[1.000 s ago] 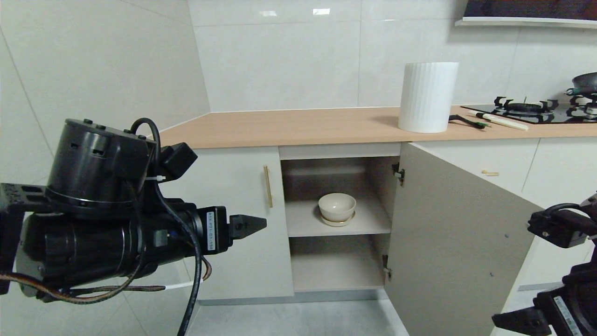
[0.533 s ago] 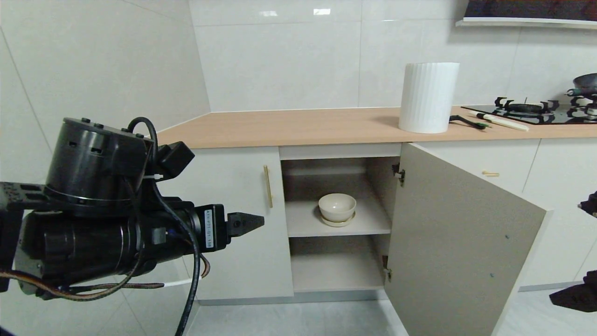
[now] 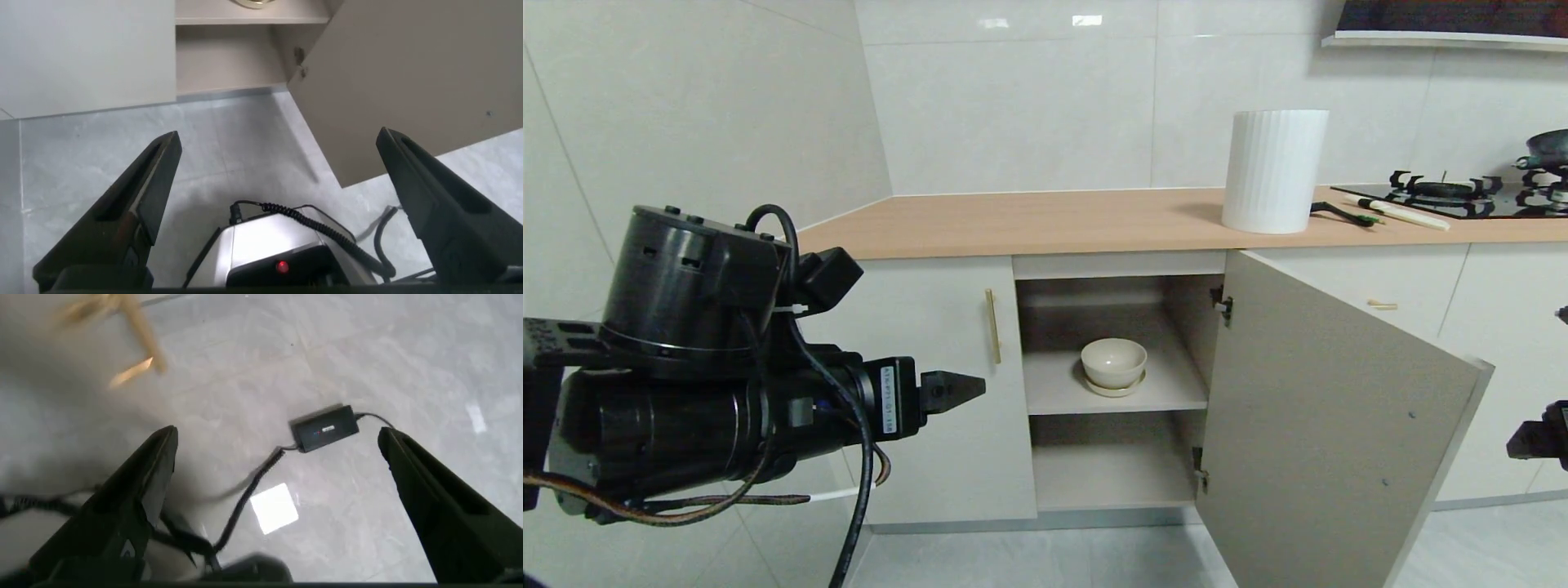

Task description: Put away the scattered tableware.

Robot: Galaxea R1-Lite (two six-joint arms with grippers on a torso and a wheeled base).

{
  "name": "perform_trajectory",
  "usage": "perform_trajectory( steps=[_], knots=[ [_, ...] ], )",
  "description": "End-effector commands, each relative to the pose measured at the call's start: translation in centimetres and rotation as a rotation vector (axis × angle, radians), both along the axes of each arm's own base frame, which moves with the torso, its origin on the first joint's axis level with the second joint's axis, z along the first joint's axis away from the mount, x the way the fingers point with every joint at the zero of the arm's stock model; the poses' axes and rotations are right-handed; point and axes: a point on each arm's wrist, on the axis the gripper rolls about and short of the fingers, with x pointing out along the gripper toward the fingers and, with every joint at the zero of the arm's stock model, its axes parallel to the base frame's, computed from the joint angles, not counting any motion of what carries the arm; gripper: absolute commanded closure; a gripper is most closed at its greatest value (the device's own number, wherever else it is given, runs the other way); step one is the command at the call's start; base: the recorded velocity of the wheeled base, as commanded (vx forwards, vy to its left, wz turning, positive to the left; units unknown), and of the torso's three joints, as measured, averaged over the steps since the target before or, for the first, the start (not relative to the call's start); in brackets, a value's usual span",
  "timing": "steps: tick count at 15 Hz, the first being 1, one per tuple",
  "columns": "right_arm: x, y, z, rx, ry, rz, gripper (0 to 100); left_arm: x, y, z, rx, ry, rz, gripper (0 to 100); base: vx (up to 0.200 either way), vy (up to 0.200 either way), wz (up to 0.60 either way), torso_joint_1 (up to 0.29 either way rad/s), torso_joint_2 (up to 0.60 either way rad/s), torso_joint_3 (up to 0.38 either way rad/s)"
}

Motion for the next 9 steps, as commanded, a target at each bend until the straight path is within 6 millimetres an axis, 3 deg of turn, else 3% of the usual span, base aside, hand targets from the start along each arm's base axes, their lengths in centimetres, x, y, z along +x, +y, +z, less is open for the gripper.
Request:
perform_trajectory(
  steps=[1,4,9],
  knots=[
    [3.0,-1.4,-2.0,0.005,0.028,-0.060,0,0.0,0.0,0.0,0.000,0.000,-0.001,0,0.000,0.000,0.00,0.000,0.00,0.000],
    [4.9,-1.7,-2.9,0.028,-0.026,-0.063,0,0.0,0.0,0.0,0.000,0.000,0.001,0,0.000,0.000,0.00,0.000,0.00,0.000],
    [6.1,-0.8,-4.1,0.109,-0.063,0.023,0,0.0,0.0,0.0,-0.001,-0.001,0.001,0,0.000,0.000,0.00,0.000,0.00,0.000]
  ],
)
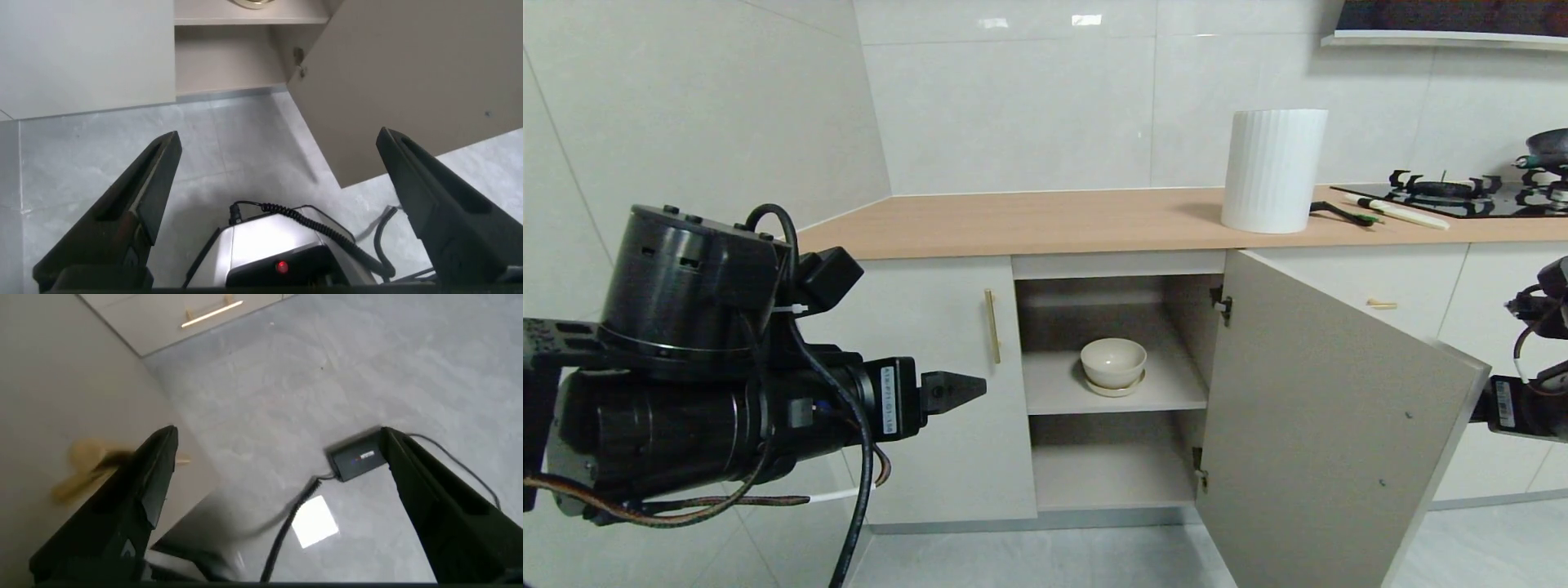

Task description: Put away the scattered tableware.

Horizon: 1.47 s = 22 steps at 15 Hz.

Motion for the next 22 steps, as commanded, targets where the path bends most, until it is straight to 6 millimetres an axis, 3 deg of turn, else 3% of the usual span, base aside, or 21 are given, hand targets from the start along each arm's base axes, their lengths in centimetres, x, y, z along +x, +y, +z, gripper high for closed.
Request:
perform_trajectory(
  steps=[1,4,10,16,19,22],
  knots=[
    [0.5,0.7,-1.1,0.008,0.006,0.031,0,0.0,0.0,0.0,0.000,0.000,0.000,0,0.000,0.000,0.00,0.000,0.00,0.000],
    [0.7,2.3,-1.7,0.028,-0.012,0.067,0,0.0,0.0,0.0,0.000,0.000,0.000,0,0.000,0.000,0.00,0.000,0.00,0.000],
    [1.2,7.7,-2.9,0.126,-0.052,0.225,0,-0.1,0.0,0.2,-0.005,-0.007,0.000,0,0.000,0.000,0.00,0.000,0.00,0.000],
    [5.7,14.2,-5.2,0.228,-0.165,0.450,0,-0.1,0.2,0.5,-0.012,-0.018,0.009,0,0.000,0.000,0.00,0.000,0.00,0.000],
    [9.0,16.0,-6.2,0.245,-0.178,0.468,0,-0.1,0.2,0.5,-0.011,-0.020,0.009,0,0.000,0.000,0.00,0.000,0.00,0.000],
    [11.0,17.2,-7.0,0.338,-0.188,0.475,0,-0.2,0.3,0.8,-0.020,-0.033,0.012,0,0.000,0.000,0.00,0.000,0.00,0.000]
  ],
)
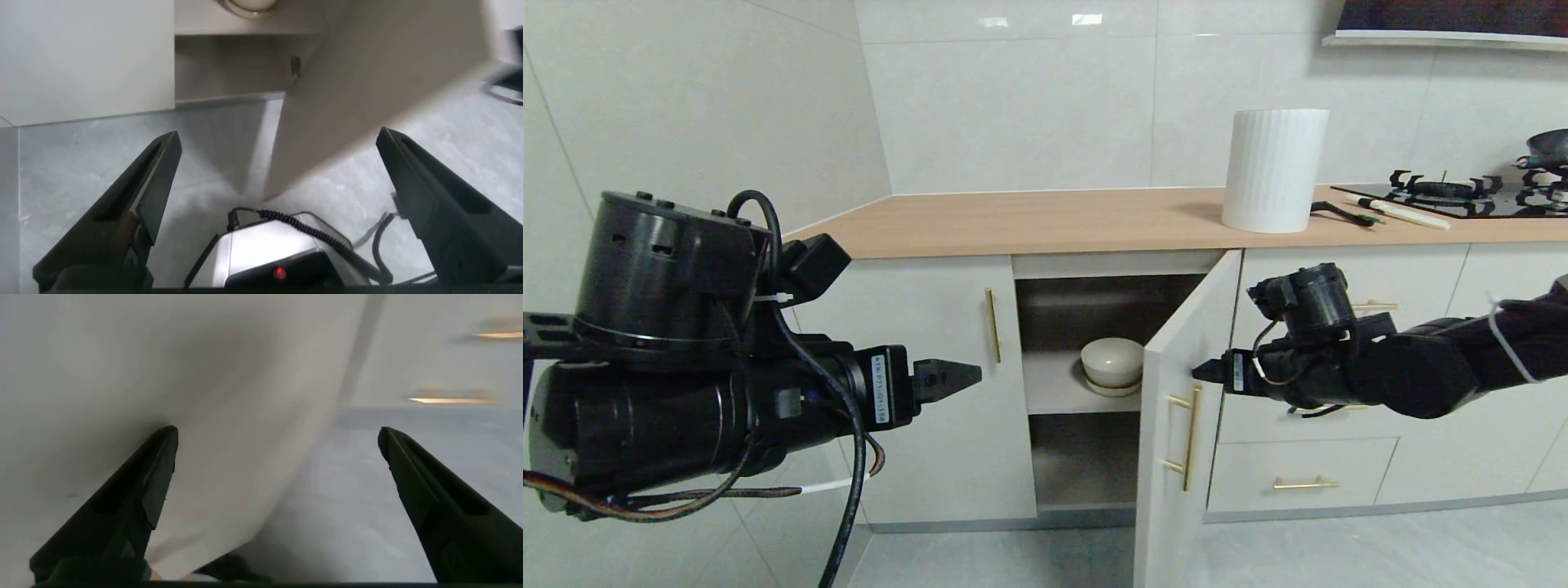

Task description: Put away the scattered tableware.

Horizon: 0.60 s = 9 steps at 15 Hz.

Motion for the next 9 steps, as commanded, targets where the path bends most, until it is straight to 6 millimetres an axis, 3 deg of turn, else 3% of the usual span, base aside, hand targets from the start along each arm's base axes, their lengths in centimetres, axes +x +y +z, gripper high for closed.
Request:
perform_trajectory(
  steps=[1,6,9],
  knots=[
    [1.7,1.0,-2.2,0.032,0.034,0.003,0,-0.1,0.0,0.1,-0.005,-0.007,-0.001,0,0.000,0.000,0.00,0.000,0.00,0.000],
    [3.9,2.1,-5.7,0.082,0.009,0.007,0,-0.2,0.1,0.2,-0.006,-0.012,0.000,0,0.000,0.000,0.00,0.000,0.00,0.000],
    [5.3,2.7,-6.5,0.160,0.007,-0.045,0,-0.2,0.1,0.1,-0.004,-0.010,0.000,0,0.000,0.000,0.00,0.000,0.00,0.000]
  ],
)
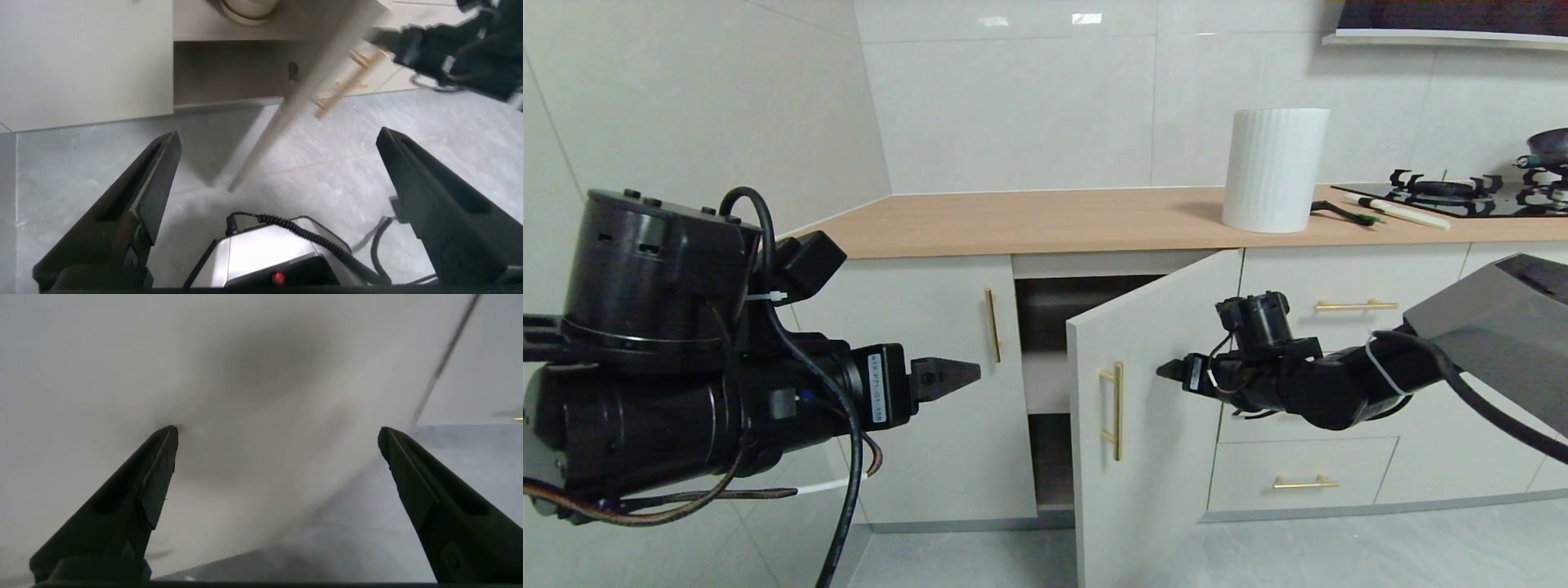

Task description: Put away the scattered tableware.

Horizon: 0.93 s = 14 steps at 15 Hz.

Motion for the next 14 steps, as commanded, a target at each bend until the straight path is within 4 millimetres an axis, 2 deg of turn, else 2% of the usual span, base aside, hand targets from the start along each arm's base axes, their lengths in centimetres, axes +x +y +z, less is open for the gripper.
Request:
perform_trajectory(
  steps=[1,7,12,14],
  knots=[
    [1.0,0.5,-1.5,0.017,0.022,-0.017,0,0.0,0.0,0.0,0.000,-0.001,0.000,0,0.000,0.000,0.00,0.000,0.00,0.000],
    [2.5,1.2,-2.0,0.094,0.024,-0.071,0,0.0,0.0,-0.1,0.001,0.002,-0.001,0,0.000,0.000,0.00,0.000,0.00,0.000],
    [3.5,1.6,-1.7,0.170,0.016,-0.116,0,0.0,0.0,-0.1,0.001,0.002,0.000,0,0.200,0.000,0.00,-0.001,0.00,0.004],
    [3.9,1.8,-1.6,0.200,0.012,-0.140,0,0.0,0.0,-0.1,0.001,0.002,0.000,0,0.000,0.000,0.00,0.000,0.00,0.000]
  ],
)
